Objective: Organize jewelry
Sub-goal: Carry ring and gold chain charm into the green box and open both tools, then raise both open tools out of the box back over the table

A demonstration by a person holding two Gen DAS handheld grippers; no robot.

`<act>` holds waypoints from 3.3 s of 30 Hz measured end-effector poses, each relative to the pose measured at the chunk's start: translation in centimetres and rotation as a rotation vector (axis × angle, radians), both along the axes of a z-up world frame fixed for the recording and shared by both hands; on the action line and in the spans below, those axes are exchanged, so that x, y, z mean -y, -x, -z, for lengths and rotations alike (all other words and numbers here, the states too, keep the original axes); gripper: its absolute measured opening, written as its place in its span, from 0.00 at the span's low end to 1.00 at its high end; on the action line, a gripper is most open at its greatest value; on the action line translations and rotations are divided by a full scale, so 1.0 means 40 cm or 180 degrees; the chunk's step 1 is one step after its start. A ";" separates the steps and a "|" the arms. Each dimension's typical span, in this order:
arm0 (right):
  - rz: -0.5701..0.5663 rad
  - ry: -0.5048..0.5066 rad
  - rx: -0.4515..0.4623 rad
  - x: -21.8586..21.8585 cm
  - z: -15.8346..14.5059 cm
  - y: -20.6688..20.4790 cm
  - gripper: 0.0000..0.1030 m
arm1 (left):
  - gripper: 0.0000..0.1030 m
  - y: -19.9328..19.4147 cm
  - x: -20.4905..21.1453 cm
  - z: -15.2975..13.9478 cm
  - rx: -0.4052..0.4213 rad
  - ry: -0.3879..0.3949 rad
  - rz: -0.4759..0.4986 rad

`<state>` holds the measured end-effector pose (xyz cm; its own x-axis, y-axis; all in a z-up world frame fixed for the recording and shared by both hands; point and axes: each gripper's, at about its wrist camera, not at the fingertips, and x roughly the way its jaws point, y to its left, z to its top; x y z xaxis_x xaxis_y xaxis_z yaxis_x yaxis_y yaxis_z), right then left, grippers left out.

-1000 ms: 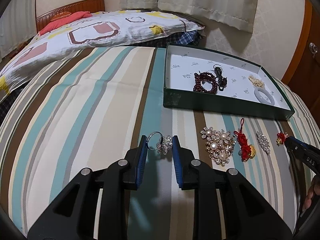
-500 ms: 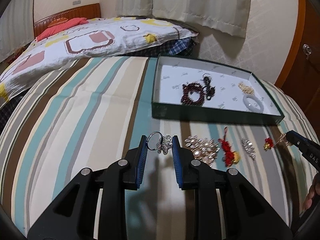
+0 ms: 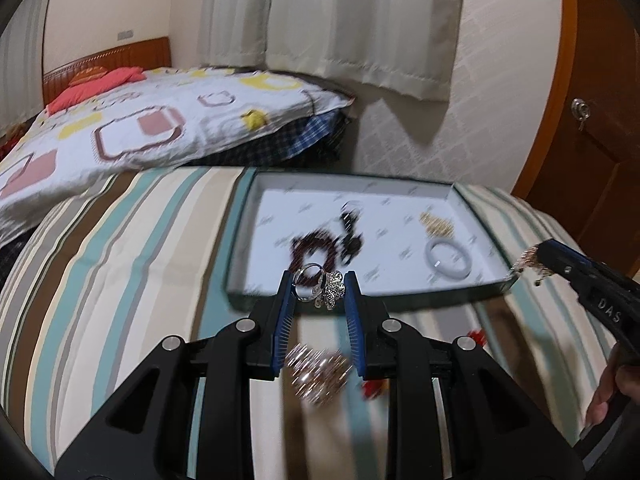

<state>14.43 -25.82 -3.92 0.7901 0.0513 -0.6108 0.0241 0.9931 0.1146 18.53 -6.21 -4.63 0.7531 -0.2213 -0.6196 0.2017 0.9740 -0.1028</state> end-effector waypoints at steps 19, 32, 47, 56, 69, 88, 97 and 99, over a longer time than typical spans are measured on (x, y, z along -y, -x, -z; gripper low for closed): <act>-0.0041 0.0133 -0.0028 0.047 0.047 -0.135 0.10 | 0.24 -0.156 0.187 0.057 -0.0010 -0.0111 0.0132; -0.0016 0.0123 -0.0552 0.093 0.172 -0.187 0.10 | 0.24 -0.226 0.233 0.183 -0.0462 -0.0267 0.0123; -0.0030 0.0082 -0.0662 0.104 0.195 -0.195 0.11 | 0.26 -0.238 0.239 0.212 -0.0599 -0.0250 0.0134; -0.0026 0.0056 -0.0613 0.105 0.188 -0.192 0.21 | 0.45 -0.237 0.232 0.207 -0.0561 -0.0219 0.0107; -0.0021 0.0094 -0.0529 0.092 0.166 -0.178 0.29 | 0.51 -0.204 0.214 0.173 -0.0440 -0.0203 0.0079; 0.0000 0.0179 -0.0238 0.042 0.064 -0.122 0.44 | 0.64 -0.125 0.121 0.036 -0.0034 -0.0103 -0.0093; 0.0033 0.0168 -0.0080 0.023 0.024 -0.074 0.47 | 0.69 -0.062 0.053 -0.017 0.0220 -0.0148 -0.0229; 0.0037 0.0164 -0.0064 0.018 0.020 -0.062 0.47 | 0.69 -0.046 0.035 -0.018 0.0241 -0.0127 -0.0246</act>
